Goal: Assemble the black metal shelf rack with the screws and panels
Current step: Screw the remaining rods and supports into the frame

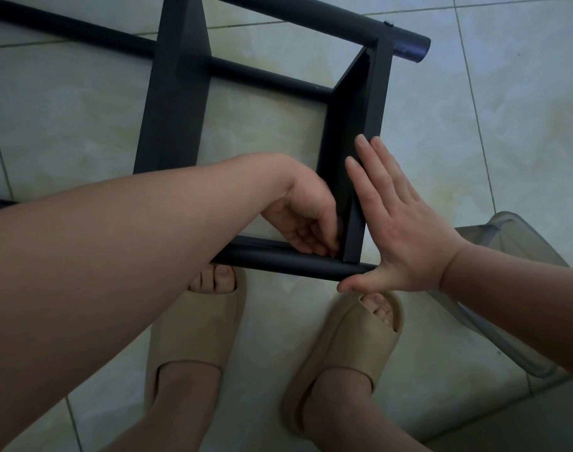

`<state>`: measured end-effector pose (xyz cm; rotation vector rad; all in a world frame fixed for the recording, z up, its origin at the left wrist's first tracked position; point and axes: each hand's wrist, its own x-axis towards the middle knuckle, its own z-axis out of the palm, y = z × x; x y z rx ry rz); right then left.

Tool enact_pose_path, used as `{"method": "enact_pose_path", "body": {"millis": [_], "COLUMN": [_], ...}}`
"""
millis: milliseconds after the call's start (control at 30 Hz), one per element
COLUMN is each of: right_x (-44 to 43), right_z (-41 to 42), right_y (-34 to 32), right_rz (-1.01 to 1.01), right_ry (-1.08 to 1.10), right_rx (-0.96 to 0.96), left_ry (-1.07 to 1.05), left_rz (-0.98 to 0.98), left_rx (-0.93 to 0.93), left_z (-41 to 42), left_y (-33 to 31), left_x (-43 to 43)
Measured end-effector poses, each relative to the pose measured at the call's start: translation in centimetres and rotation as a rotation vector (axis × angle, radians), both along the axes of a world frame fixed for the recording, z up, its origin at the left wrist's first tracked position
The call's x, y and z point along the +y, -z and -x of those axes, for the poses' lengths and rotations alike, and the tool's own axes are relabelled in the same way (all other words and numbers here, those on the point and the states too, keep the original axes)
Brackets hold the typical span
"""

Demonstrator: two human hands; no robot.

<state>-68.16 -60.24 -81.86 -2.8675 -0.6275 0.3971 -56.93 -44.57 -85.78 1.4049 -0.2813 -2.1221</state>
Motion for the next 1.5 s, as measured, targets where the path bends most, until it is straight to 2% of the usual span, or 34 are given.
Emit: {"method": "enact_pose_path", "body": {"millis": [200, 500, 733, 1067, 1233, 1500], "right_x": [0.02, 0.00, 0.01, -0.03, -0.06, 0.00], "right_z": [0.03, 0.02, 0.02, -0.01, 0.06, 0.01], "right_y": [0.00, -0.03, 0.02, 0.15, 0.19, 0.05], "right_rz": [-0.001, -0.002, -0.010, -0.014, -0.017, -0.008], "right_ry": [0.001, -0.001, 0.001, -0.005, -0.006, -0.003], "right_rx": [0.003, 0.002, 0.004, -0.001, -0.001, -0.005], "left_ry": [0.072, -0.038, 0.047, -0.029, 0.017, -0.026], "left_rz": [-0.007, -0.029, -0.042, -0.028, -0.041, -0.049], "left_rx": [-0.060, -0.008, -0.044, -0.002, -0.008, -0.017], "left_z": [-0.15, 0.39, 0.22, 0.30, 0.19, 0.46], "left_y": [-0.26, 0.23, -0.13, -0.08, -0.27, -0.14], "left_x": [-0.12, -0.39, -0.17, -0.18, 0.01, -0.32]}}
